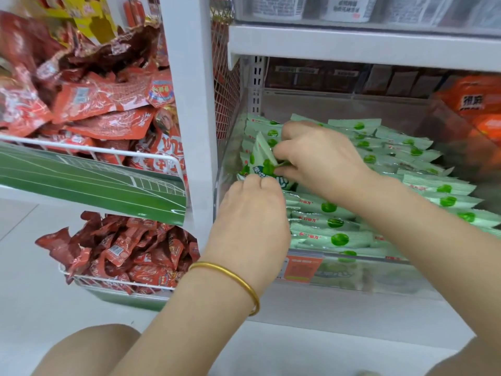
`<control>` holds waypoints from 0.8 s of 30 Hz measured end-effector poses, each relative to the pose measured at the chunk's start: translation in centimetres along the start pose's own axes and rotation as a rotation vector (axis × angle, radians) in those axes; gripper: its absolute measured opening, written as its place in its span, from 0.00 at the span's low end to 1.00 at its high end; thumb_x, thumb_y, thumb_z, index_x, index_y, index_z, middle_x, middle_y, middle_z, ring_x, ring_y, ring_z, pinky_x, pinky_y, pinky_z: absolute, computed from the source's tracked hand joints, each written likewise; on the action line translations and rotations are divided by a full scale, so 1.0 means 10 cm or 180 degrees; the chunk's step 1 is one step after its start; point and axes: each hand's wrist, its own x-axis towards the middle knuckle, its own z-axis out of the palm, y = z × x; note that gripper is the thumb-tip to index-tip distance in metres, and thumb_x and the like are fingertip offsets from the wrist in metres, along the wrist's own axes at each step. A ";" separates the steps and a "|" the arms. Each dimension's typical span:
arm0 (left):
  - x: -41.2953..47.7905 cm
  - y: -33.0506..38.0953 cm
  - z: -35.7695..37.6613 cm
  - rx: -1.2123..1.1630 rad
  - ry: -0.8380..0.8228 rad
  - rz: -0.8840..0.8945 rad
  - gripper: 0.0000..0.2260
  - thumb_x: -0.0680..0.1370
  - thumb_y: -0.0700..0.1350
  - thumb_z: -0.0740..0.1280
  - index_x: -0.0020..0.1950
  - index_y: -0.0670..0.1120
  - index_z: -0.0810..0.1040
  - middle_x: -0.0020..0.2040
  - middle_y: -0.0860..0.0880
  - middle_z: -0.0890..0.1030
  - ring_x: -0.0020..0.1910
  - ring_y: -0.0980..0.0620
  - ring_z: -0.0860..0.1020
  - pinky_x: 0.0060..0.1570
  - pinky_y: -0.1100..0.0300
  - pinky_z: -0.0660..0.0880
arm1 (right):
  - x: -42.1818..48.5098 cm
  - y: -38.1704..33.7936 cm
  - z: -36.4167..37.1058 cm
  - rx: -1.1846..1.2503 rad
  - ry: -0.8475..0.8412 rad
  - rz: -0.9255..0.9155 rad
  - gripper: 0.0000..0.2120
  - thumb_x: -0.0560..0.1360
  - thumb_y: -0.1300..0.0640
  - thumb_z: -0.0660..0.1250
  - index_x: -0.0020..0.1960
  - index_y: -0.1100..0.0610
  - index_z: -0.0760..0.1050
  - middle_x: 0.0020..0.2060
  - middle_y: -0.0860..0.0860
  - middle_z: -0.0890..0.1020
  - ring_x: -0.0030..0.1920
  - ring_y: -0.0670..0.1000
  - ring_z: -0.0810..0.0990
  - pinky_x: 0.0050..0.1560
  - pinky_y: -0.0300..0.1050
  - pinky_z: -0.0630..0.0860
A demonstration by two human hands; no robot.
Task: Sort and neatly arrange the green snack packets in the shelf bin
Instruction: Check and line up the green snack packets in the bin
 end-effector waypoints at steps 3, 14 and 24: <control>-0.01 0.00 0.01 0.0027 0.0039 0.0058 0.10 0.80 0.40 0.56 0.62 0.46 0.66 0.60 0.47 0.67 0.58 0.48 0.67 0.55 0.59 0.63 | -0.02 0.10 -0.10 0.0044 -0.0116 0.0117 0.14 0.75 0.47 0.65 0.39 0.54 0.65 0.42 0.50 0.67 0.49 0.56 0.73 0.37 0.45 0.61; 0.04 -0.02 0.03 0.0319 -0.0063 0.0281 0.25 0.75 0.34 0.60 0.71 0.45 0.61 0.65 0.48 0.69 0.64 0.48 0.67 0.62 0.58 0.63 | 0.04 0.10 0.10 0.0945 -0.0205 0.0509 0.19 0.72 0.45 0.68 0.36 0.58 0.66 0.34 0.50 0.69 0.40 0.55 0.72 0.42 0.53 0.74; 0.04 -0.01 0.05 0.0638 -0.0255 0.0289 0.26 0.74 0.35 0.60 0.71 0.46 0.60 0.70 0.49 0.66 0.65 0.46 0.63 0.64 0.55 0.60 | -0.14 0.12 0.10 0.1574 0.0168 0.0605 0.14 0.74 0.50 0.69 0.51 0.61 0.78 0.43 0.53 0.78 0.47 0.54 0.76 0.43 0.44 0.66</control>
